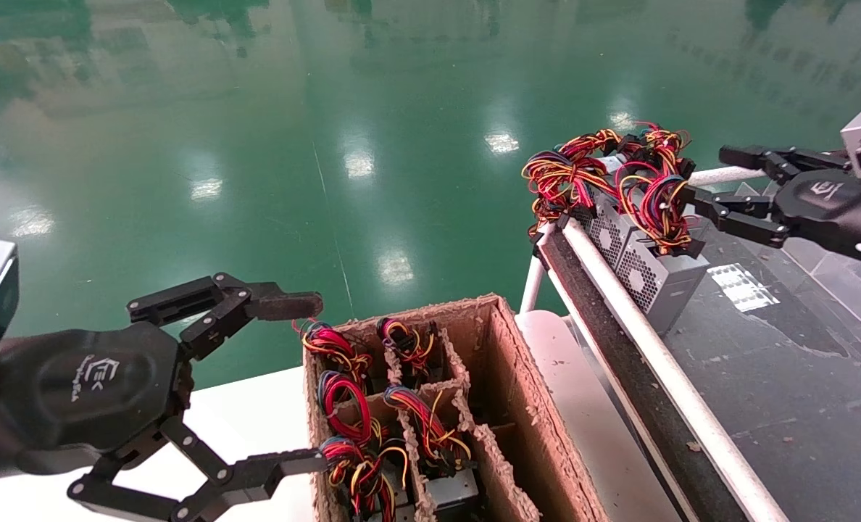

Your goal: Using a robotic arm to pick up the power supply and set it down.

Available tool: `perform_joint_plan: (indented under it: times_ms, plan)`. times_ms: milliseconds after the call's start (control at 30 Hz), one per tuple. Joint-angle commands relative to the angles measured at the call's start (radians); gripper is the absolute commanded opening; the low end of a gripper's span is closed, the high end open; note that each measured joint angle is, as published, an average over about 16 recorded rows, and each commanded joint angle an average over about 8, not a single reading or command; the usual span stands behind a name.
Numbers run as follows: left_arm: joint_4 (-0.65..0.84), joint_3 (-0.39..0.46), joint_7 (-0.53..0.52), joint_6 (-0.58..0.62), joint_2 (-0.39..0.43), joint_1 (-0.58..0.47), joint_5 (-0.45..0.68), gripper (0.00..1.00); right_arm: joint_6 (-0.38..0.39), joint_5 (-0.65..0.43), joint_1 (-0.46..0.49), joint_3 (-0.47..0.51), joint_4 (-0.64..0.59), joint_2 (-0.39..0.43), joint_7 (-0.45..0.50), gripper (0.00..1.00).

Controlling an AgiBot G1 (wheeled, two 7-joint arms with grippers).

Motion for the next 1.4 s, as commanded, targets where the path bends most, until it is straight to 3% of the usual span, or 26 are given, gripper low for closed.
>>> perform_joint_plan:
  times_ms: [33,567,967,1400]
  plan:
    - [0.000,0.000,0.000,0.000,0.000,0.000,0.000,1.00,-0.007,0.004,0.004,0.003,-0.002,0.004,0.005,1.00]
    - [0.000,0.000,0.000,0.000,0.000,0.000,0.000,1.00,0.021,-0.076,0.043,-0.053,-0.008,0.019,0.060,1.00]
    - [0.000,0.000,0.000,0.000,0.000,0.000,0.000,1.00,-0.107,0.054,0.067,0.037,-0.037,0.063,0.165,1.00]
    - [0.001,0.000,0.000,0.000,0.000,0.000,0.000,1.00,-0.120,0.128,-0.062,0.063,0.200,0.089,0.256,1.00]
